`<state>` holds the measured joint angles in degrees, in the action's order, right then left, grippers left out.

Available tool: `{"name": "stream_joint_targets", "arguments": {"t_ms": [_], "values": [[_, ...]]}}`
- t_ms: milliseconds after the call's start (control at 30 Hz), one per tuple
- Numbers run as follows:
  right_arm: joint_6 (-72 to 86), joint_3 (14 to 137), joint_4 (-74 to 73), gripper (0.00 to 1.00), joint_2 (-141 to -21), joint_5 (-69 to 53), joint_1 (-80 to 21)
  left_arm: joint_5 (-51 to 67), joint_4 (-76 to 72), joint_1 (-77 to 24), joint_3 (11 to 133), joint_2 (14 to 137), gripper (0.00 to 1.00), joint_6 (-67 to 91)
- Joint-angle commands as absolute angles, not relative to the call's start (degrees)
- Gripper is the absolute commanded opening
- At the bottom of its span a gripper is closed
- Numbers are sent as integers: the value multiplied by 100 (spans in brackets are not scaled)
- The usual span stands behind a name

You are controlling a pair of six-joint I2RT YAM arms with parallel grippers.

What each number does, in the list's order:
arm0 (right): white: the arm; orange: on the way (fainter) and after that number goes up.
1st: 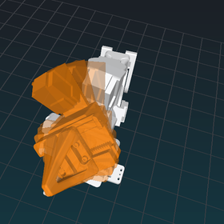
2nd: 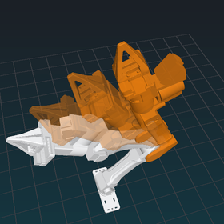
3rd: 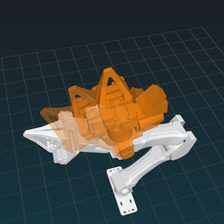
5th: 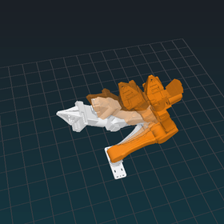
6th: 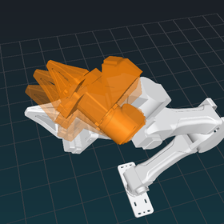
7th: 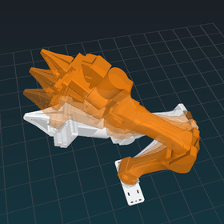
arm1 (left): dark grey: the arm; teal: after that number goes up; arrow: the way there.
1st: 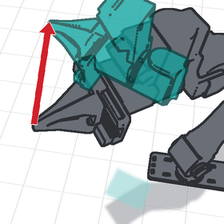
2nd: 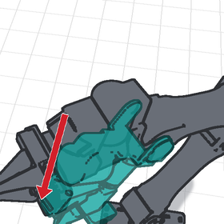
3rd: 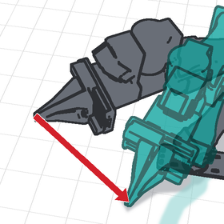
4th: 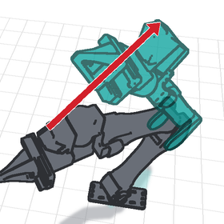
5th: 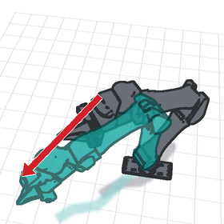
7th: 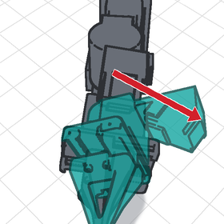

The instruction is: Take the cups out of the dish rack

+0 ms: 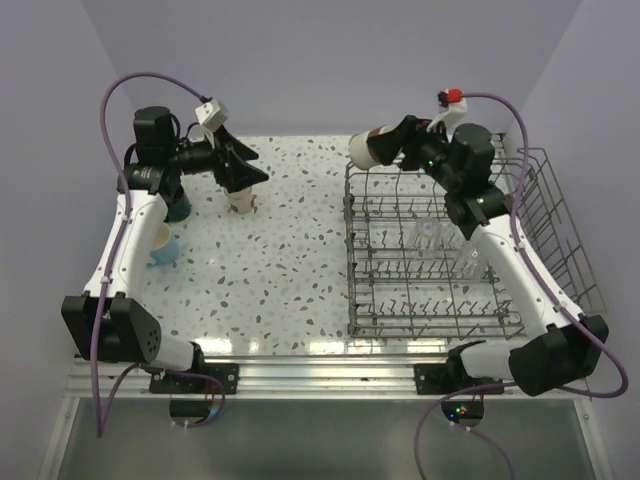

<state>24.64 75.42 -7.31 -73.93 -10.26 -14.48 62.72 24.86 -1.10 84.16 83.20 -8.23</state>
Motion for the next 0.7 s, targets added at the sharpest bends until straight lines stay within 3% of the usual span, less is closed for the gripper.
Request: {"name": "stream_joint_targets", "arguments": {"t_ms": [0,167,467,667], "values": [[3321,7410,980,27,-7540,-2178,-2099,7514,1112,-167,8026,7902,75,287],[4174,7348,2265,27,-7857,-2435,-2531,7672,-460,-167,7586,7656,73,1571],[4710,7348,2943,27,-8323,-2496,-2909,7611,-3317,-298,6813,7585,67,4103],[4852,7444,3182,27,-8525,-2514,-3129,7436,-3445,-527,6759,7620,66,4289]]}}
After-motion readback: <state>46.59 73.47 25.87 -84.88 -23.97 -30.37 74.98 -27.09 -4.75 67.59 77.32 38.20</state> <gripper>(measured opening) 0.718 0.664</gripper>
